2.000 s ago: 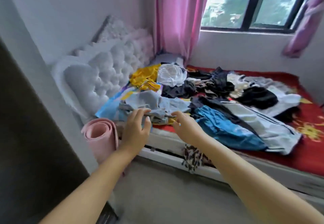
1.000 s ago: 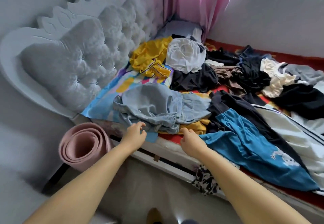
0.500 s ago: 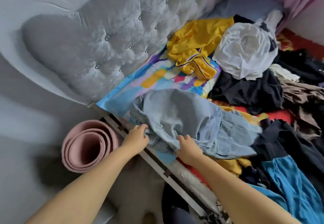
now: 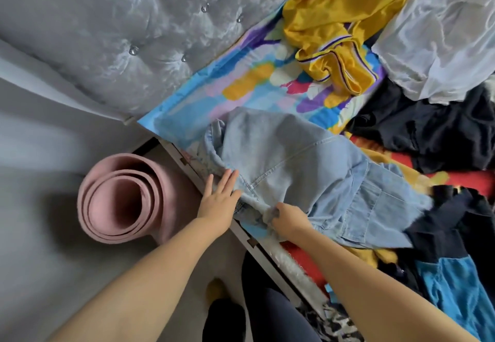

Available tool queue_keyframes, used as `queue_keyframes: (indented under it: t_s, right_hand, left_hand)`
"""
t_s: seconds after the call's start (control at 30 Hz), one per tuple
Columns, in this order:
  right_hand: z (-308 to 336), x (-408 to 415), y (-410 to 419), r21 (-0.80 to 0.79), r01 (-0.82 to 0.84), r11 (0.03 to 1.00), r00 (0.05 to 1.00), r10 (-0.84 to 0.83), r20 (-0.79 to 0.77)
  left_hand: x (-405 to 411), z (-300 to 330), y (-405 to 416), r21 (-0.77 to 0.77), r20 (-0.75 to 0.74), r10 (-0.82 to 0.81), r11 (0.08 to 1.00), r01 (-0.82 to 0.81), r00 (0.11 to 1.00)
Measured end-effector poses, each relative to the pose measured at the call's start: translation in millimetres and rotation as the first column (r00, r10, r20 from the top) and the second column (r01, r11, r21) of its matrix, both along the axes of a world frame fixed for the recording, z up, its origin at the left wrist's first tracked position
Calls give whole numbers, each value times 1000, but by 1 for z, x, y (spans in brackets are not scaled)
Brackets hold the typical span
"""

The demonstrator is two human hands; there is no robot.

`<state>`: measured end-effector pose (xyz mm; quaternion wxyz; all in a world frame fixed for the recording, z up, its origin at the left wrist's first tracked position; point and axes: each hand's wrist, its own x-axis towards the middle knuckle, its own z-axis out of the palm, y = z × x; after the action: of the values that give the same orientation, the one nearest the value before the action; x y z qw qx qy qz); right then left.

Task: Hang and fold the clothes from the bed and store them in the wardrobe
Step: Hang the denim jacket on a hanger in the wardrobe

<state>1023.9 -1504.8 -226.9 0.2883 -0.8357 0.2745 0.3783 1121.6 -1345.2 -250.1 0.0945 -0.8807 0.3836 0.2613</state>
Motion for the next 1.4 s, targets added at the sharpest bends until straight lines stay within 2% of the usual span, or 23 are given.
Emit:
queue_keyframes:
  t_s: [0.1, 0.2, 0.3, 0.37, 0.47, 0.57, 0.67, 0.77, 0.87, 0.97, 1.07, 1.13, 1.2, 1.33, 1.37, 1.4]
  right_hand:
    - [29, 13, -8, 150, 107, 983, 986, -124, 108]
    - [65, 18, -18, 305, 227, 925, 941, -289, 177]
    - [98, 10, -25, 383, 236, 893, 903, -347, 253]
    - [118, 0, -26, 339, 163, 927, 931, -258, 259]
    - [143, -23, -19, 183, 38, 982, 982, -70, 177]
    - [166, -49, -5, -3, 53, 999, 946, -49, 321]
    - [190, -81, 15, -135, 178, 975, 814, -69, 576]
    - [216, -117, 38, -175, 327, 929, 659, -92, 747]
    - [249, -147, 60, -185, 461, 868, 491, -76, 868]
    - [282, -165, 77, -187, 507, 841, 348, -1, 938]
    - [316, -185, 90, -167, 573, 802, 168, 84, 982]
    - [338, -196, 93, -172, 589, 789, 93, 145, 985]
    - [354, -206, 92, -235, 570, 787, 114, 208, 971]
    - [367, -216, 82, -384, 487, 784, 393, 196, 898]
    - [371, -223, 81, -404, 474, 782, 407, 213, 888]
    - [376, -229, 81, -408, 477, 778, 375, 240, 896]
  left_hand:
    - [2, 5, -4, -39, -21, 35, 999, -36, 999]
    - [7, 18, -9, -254, -89, 97, 960, -116, 991]
    - [5, 42, -7, -457, -258, 128, 857, -238, 958]
    - [-1, 61, -1, -541, -304, 155, 784, -305, 940]
    - [-14, 94, 16, -639, -284, 191, 693, -335, 939]
    - [-31, 128, 43, -692, -241, 180, 657, -299, 954]
    - [-50, 161, 74, -720, -203, 131, 651, -239, 970]
    - [-65, 188, 106, -682, -176, 114, 702, -205, 978]
    - [-77, 209, 136, -700, -60, 165, 696, -159, 985]
    - [-86, 245, 152, -809, -47, 265, 555, -192, 963]
    - [-95, 298, 158, -931, 2, 323, 347, -117, 946]
    - [-104, 333, 161, -978, 0, 340, 197, -72, 940]
    - [-118, 361, 167, -996, -23, 369, 75, -55, 929]
    - [-150, 394, 184, -993, -110, 445, -93, -77, 889]
    - [-162, 398, 189, -993, -104, 464, -100, -64, 880]
    - [-173, 402, 193, -995, -82, 487, -90, -44, 870]
